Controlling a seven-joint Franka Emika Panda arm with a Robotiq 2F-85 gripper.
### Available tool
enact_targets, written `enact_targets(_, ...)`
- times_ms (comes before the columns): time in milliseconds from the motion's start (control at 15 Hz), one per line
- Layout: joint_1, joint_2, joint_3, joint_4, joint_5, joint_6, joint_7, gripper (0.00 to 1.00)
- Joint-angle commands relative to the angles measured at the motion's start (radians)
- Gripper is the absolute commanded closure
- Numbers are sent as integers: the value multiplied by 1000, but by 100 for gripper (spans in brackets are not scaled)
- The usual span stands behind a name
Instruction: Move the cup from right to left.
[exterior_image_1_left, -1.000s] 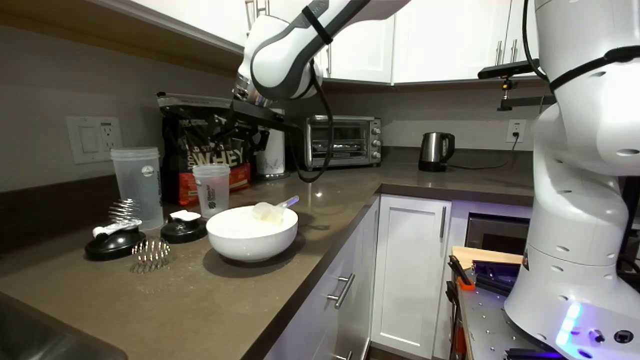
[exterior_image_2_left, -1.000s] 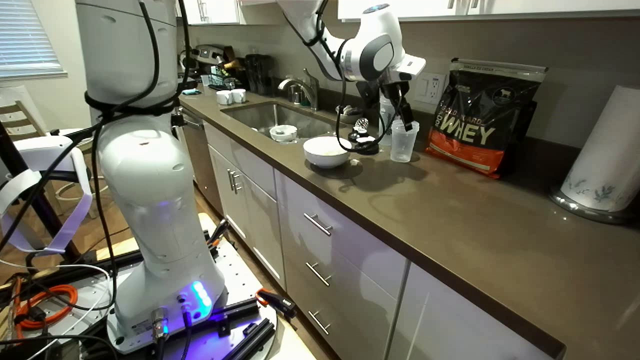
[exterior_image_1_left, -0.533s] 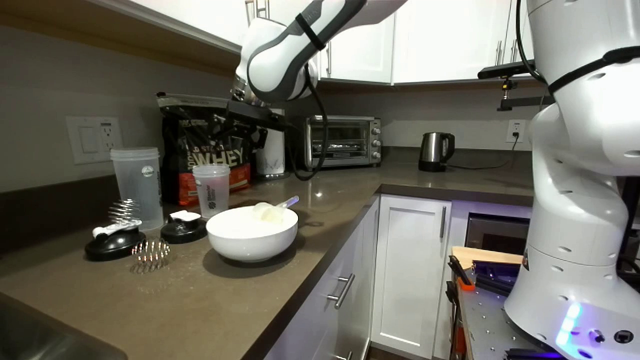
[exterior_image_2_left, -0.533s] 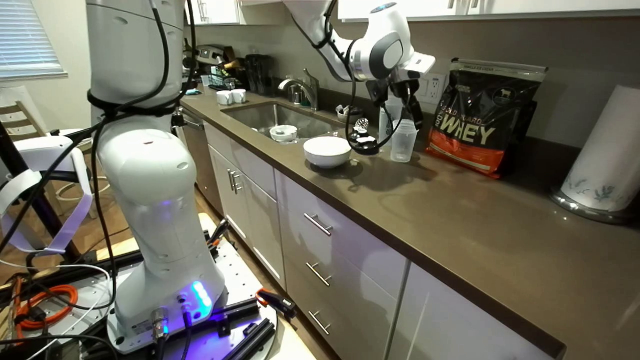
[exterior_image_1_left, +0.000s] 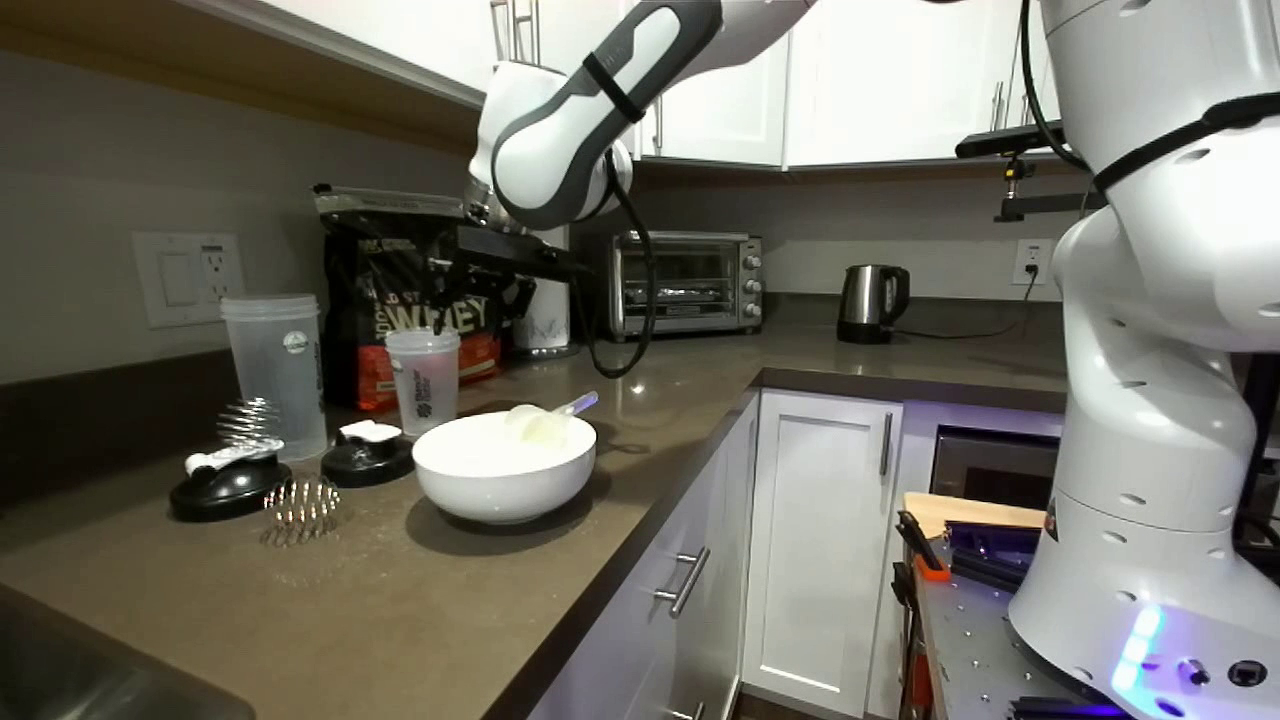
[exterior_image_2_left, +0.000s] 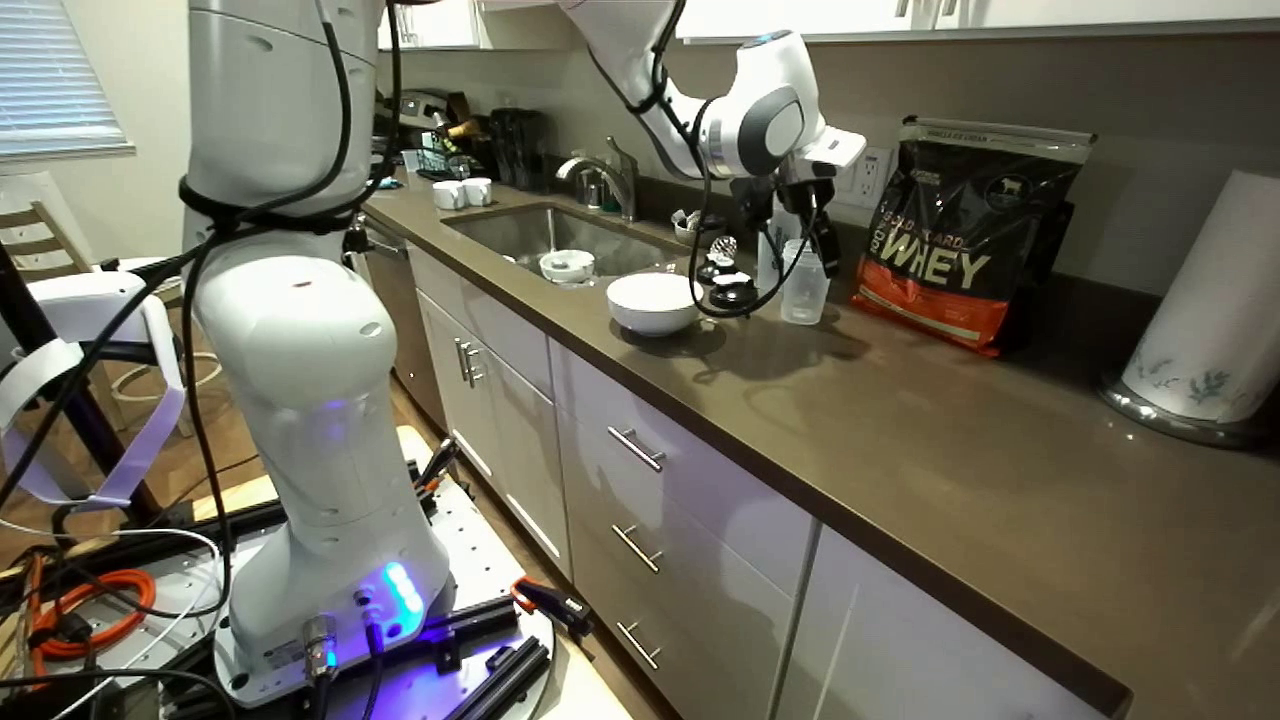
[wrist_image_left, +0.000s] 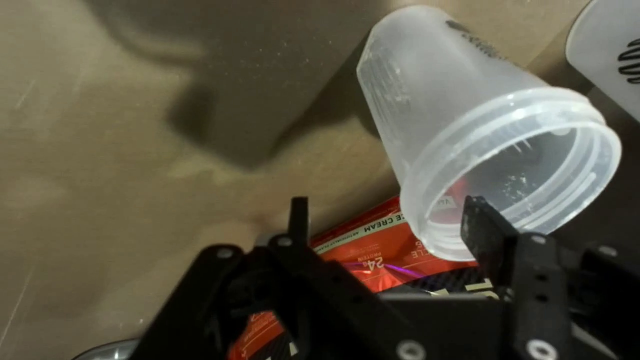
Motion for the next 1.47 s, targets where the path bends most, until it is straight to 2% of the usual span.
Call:
enact_targets(0, 25, 12, -18, 11, -9, -21, 32, 51)
enact_targets(267, 34, 17, -20, 14, -8, -25, 29, 74)
enact_targets(400, 35, 13, -19, 12, -7, -33, 23, 92)
enact_targets(533, 32, 5, -15, 4, -3, -41, 14, 100)
enact_targets(867, 18, -37, -4, -61, 20, -25, 5, 98)
enact_targets(1267, -12, -184, -3, -252, 49, 34, -3, 98)
enact_targets(1400, -32, -254, -1, -317, 41, 16, -39, 98)
